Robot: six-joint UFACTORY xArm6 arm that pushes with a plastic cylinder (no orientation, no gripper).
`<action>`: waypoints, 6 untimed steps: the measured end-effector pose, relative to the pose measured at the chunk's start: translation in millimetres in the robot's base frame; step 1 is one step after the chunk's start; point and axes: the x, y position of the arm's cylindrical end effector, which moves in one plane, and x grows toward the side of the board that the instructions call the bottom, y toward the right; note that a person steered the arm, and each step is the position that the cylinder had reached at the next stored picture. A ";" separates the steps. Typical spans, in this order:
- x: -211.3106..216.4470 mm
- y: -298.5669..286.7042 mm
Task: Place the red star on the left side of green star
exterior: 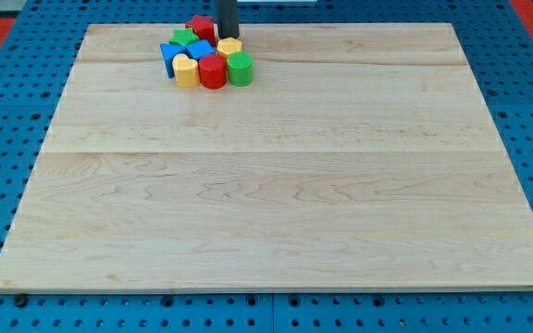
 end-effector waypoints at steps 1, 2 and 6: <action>-24.0 2.8; -23.3 -68.5; 28.3 -189.4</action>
